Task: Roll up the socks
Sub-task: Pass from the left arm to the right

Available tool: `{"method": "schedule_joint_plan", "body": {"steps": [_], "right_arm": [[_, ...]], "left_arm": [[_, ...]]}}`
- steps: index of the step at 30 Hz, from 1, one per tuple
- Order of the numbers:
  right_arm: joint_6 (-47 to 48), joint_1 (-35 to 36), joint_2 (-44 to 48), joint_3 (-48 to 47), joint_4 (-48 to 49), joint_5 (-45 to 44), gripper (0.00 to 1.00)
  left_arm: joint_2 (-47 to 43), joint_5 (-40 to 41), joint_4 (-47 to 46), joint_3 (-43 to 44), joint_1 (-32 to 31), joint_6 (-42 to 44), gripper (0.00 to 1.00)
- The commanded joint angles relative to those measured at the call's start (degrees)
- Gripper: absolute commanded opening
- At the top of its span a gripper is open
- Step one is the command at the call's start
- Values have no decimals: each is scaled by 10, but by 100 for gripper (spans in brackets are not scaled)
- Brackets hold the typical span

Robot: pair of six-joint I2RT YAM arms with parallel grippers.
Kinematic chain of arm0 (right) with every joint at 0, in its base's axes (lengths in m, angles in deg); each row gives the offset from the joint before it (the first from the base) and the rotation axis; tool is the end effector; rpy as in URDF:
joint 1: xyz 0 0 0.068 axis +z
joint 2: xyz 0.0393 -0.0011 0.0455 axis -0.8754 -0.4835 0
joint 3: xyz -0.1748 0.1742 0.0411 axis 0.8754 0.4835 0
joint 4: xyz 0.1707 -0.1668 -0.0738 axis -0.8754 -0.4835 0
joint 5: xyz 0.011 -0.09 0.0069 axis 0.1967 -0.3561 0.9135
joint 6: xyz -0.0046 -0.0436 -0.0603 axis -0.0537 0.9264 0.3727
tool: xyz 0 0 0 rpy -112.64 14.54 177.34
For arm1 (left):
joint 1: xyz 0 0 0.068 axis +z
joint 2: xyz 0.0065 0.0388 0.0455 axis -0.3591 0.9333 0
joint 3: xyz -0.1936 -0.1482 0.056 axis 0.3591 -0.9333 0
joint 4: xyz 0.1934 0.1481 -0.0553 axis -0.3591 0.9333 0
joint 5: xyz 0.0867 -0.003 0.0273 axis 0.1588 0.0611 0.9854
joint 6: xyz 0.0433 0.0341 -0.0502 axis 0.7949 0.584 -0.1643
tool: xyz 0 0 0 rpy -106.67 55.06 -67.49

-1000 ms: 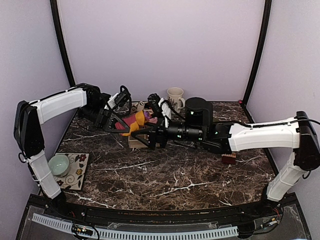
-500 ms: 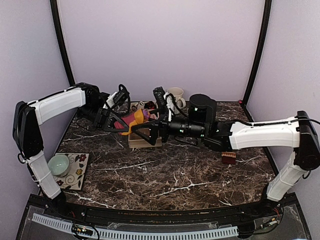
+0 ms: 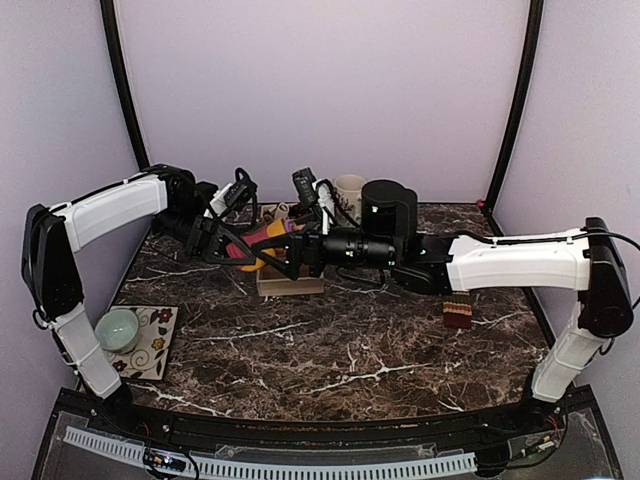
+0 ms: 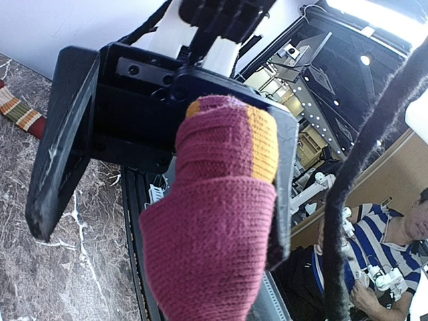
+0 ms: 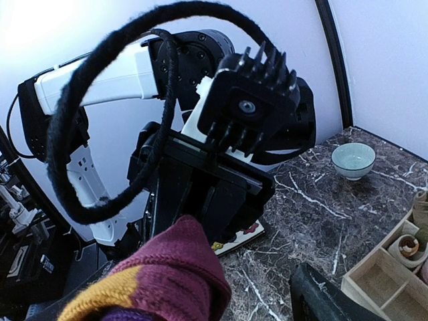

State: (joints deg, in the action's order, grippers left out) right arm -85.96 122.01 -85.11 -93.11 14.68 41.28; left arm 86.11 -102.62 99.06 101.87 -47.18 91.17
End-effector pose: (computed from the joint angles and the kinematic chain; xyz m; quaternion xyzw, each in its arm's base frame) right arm 0.1832 0.3684 0.3088 -0.3377 0.6300 0.5386 0.4460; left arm 0.2379 -0.1865 0.2843 0.4542 0.5611 -0.6750 0.1524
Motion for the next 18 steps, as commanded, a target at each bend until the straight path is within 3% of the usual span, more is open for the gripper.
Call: {"method": "schedule_joint_plan", "body": {"steps": [1,13,18], "right_arm": [[-27,3,2,16,14,6,84],[-57,2,10,36,45,19,59],[-73,2,7,39,69,15,61]], "left_arm": [[-38,-3,-8,-10,2,-5,0],[-63,22,-70,-33,2,-60,0],[-68,32,-82,-43,1,-68,0]]}}
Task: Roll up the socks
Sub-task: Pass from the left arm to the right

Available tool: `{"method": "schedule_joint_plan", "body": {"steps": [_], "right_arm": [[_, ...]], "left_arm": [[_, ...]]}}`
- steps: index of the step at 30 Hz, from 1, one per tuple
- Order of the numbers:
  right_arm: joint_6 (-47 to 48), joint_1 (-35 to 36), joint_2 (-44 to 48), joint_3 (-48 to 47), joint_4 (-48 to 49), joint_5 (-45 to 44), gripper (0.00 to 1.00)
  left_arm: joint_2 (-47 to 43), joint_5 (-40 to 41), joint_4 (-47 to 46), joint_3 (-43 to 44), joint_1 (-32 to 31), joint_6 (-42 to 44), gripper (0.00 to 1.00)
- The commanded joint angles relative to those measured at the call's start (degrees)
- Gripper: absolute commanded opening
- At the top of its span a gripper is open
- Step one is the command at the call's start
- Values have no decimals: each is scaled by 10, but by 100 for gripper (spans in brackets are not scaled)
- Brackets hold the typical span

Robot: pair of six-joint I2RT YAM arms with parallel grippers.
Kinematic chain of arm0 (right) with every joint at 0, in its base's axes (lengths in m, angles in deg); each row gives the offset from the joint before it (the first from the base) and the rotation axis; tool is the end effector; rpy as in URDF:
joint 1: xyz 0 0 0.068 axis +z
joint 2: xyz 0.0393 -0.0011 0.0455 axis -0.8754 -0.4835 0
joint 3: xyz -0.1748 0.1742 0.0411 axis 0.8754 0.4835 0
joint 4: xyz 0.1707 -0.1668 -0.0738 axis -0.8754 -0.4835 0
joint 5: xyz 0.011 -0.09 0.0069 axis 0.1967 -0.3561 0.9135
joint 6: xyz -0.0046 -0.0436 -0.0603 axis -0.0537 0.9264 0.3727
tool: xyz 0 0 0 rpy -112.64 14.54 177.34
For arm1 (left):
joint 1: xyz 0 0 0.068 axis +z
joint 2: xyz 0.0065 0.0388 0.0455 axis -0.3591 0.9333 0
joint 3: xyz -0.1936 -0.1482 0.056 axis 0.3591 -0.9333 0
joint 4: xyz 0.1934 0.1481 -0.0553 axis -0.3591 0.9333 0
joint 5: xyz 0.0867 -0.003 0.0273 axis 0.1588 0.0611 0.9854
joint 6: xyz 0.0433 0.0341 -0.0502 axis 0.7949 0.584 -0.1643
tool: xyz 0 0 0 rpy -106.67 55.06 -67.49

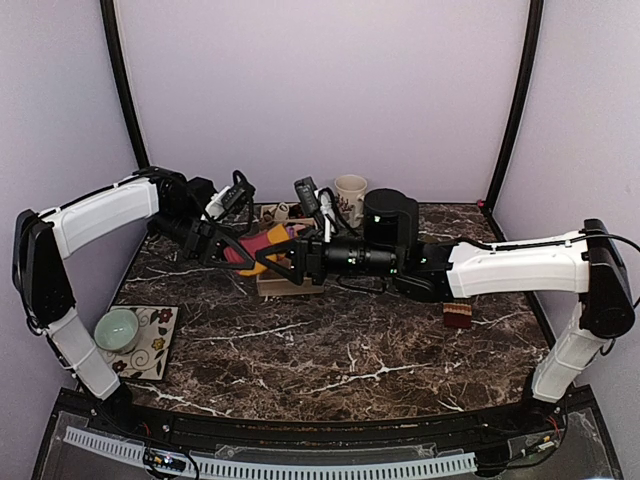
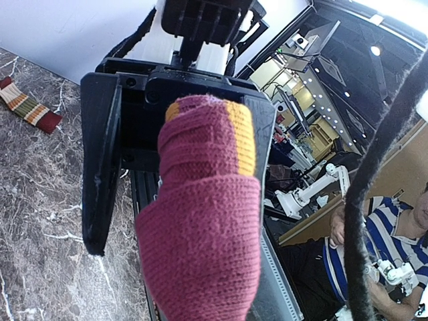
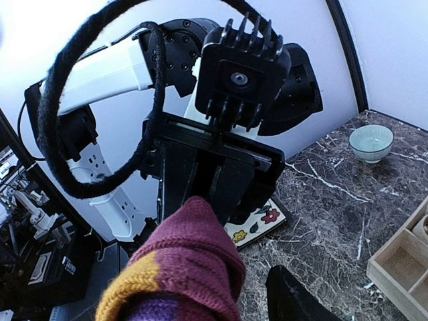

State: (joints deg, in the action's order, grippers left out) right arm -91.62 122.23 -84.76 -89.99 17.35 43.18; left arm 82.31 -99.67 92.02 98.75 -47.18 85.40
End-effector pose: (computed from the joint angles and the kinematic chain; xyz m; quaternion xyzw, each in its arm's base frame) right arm 0.1779 0.3662 0.2973 -0.3179 0.6408 0.5675 0.4077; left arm 0.2332 -0.1839 0.2862 0.4722 0.5689 -0.6533 0.1628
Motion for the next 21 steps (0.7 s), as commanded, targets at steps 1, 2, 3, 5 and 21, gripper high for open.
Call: {"method": "schedule_joint_plan", "body": {"steps": [1,2,3,5,21], "right_arm": [[-18,0,3,10,48,-2,61],[-21,0,2,10,54,-2,61],[-24,0,1,10,58,-1,61],[-30,-1,0,10,62,-1,60],[-47,-28,-48,-23,-15,57,7]], "left_arm": [[-32,8,-15,-13,1,-14,0],[-33,13,-22,-14,2,-19,0],[-35,17,-28,-15,2,-27,0],[-39,26,-43,-17,1,-38,0],[-59,111,-117,-26,5,-132,54]]}}
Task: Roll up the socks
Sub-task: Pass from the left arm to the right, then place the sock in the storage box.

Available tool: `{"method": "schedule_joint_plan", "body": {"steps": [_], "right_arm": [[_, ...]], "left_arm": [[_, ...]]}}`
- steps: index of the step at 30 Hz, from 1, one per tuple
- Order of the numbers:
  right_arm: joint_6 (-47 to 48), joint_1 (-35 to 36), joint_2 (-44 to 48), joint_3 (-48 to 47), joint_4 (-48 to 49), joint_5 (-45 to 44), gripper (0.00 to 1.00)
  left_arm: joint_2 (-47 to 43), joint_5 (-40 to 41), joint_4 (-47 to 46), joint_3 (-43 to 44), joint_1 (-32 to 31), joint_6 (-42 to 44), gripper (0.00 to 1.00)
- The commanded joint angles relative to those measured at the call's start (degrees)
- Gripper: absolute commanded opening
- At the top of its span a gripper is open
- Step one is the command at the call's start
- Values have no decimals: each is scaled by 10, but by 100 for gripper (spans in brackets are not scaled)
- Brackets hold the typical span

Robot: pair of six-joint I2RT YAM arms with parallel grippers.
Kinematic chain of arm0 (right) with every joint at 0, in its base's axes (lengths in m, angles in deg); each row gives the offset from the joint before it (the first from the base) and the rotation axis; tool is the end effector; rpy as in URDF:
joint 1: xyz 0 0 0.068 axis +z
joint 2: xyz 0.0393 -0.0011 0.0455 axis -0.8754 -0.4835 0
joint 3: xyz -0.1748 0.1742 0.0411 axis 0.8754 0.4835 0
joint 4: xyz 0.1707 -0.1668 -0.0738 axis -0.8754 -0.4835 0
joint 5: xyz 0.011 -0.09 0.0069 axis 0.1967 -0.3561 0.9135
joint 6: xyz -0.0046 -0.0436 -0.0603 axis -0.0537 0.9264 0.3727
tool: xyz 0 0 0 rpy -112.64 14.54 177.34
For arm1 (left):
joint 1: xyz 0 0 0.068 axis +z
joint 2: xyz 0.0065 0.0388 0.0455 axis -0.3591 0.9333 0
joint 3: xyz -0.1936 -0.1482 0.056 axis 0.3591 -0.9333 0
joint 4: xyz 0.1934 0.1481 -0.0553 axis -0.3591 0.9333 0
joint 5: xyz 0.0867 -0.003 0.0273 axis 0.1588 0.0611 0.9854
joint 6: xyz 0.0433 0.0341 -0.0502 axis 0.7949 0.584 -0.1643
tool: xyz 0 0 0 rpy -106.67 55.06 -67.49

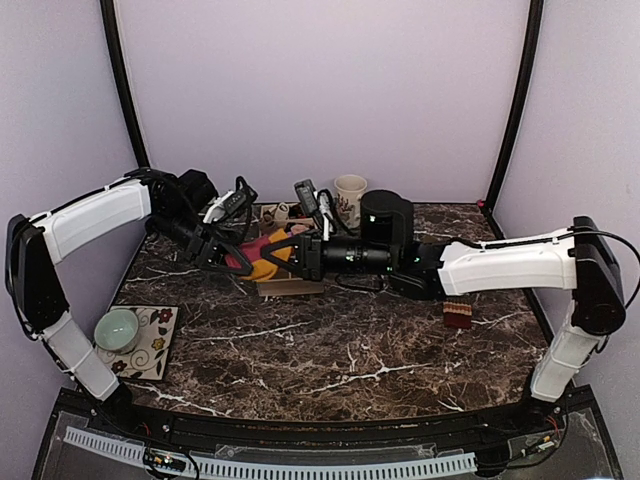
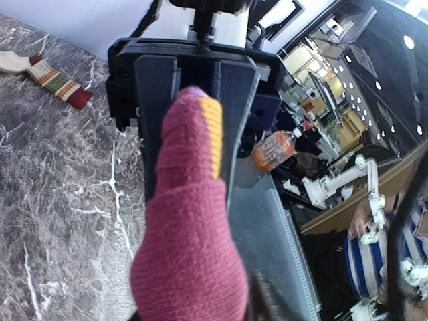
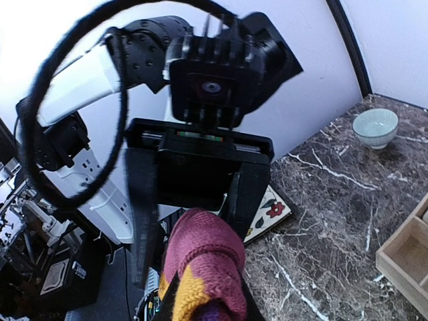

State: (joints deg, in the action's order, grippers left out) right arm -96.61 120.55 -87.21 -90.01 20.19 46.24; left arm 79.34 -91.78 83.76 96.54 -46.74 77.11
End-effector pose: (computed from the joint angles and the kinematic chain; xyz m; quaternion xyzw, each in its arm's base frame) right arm 0.1892 0.3681 0.2874 -0.2970 0.6481 0.5911 0.3774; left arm 0.2369 -0.1816 0.2841 0.4882 0.6109 -0.5988 0.1731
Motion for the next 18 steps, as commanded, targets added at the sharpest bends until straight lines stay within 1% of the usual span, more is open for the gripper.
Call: {"method": "schedule_joint_plan", "body": {"steps": [1,2,3,5,8,12,15,18], "right_arm": [[11,-14,-27,-34,-76,19,6],[24,-17,-31,-48,-125,9,6],[40,-19,-36,-65,-167,-4,5],[92,-22,-48,-109,-246,-39,4],[154,-29,-75,-174,-352,-90,2],[222,-43,-143,-278,-473,-137,2],[272,-44,-211,-373,-553,-183,0],[310,-44,-277,-462,-608,-220,0]], "left_arm": [[-32,67,-49,-6,4,-67,60],[-36,110,-64,-9,9,-88,66],[-43,149,-83,-13,17,-104,82],[-55,227,-94,-19,38,-115,93],[-84,358,-121,-27,71,-128,97],[-118,474,-163,-49,123,-149,99],[-128,531,-187,-71,144,-150,99],[-131,557,-219,-96,168,-150,99]]}}
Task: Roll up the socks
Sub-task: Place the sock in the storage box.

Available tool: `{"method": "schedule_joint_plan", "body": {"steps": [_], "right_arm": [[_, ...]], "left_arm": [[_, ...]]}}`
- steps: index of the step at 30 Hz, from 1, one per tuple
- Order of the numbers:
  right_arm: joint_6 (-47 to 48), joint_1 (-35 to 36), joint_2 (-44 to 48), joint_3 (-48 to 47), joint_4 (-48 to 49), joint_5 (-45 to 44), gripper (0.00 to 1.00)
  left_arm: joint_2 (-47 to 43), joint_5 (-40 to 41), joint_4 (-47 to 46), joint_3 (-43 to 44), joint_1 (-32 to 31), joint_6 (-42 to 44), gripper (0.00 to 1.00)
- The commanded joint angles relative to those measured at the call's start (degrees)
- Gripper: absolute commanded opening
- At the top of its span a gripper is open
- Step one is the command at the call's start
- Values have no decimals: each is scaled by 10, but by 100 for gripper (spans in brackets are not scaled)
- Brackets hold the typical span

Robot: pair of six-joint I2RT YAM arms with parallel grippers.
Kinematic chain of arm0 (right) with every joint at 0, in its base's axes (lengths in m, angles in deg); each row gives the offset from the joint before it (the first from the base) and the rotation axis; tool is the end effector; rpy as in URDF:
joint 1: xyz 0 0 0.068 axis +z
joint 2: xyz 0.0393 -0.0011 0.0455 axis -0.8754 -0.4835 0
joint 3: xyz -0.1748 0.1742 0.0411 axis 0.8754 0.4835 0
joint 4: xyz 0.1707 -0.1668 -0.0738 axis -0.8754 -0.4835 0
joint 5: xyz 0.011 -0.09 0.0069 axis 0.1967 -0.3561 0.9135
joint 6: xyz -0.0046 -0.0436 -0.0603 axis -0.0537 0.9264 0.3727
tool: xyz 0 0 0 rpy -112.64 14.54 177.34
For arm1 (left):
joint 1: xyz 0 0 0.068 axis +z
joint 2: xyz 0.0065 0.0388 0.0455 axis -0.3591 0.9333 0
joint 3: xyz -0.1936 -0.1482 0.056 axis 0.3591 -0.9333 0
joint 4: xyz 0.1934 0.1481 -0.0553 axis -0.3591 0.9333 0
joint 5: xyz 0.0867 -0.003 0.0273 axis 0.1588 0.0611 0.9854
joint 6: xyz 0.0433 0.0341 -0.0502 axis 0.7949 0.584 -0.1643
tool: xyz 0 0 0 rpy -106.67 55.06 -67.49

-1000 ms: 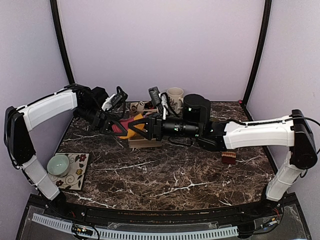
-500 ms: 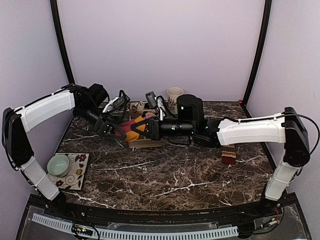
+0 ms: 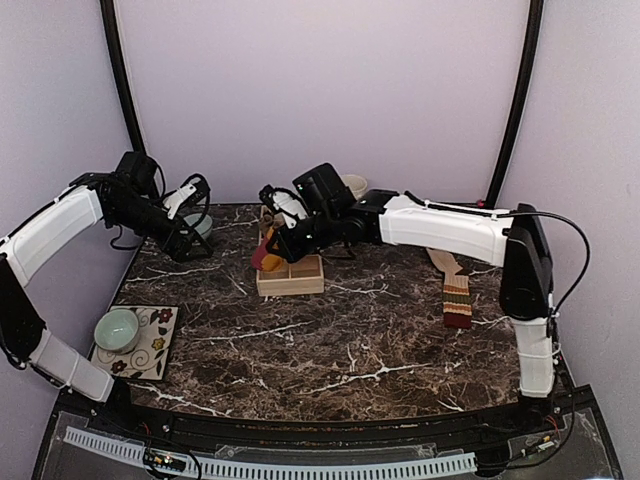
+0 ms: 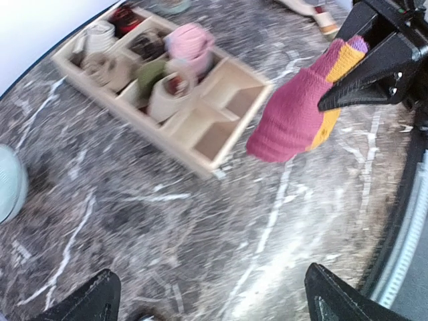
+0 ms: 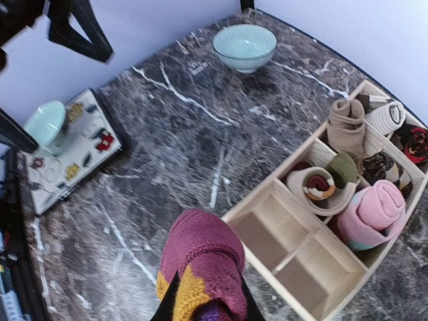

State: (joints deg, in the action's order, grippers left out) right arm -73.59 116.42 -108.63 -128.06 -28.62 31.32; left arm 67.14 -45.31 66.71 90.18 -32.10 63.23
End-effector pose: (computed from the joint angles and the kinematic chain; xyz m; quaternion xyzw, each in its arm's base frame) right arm 0.2711 0.4066 0.2569 -0.3717 0.7957 0.3039 0.3693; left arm 0.2822 -0.0873 0.2884 0.3753 0.8403 -0.2039 0.3338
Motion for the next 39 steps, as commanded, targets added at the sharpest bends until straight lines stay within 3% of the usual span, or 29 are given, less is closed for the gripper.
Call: {"method": "schedule_joint_plan", "body": {"steps": [1,7,16,30,39], "right_arm": [[91,-4,-82,-110,-136,-79,0],[124,-13,-176,-221,-189,-99,0],[124,-23,-167,-180,-133,-103,0],[162,-24,-158,-180,-58,-170,0],[213,-4,-192,-209,-87,-193,0]], "left_arm": [[-8,94,-54,-36,28,-11,99],[3,74,-51,-25,41,-6,99],[14,20,-42,-25,41,-5,99],[21,12,-48,-41,41,-12,99],[18,6,-47,-49,40,-17,99]]}}
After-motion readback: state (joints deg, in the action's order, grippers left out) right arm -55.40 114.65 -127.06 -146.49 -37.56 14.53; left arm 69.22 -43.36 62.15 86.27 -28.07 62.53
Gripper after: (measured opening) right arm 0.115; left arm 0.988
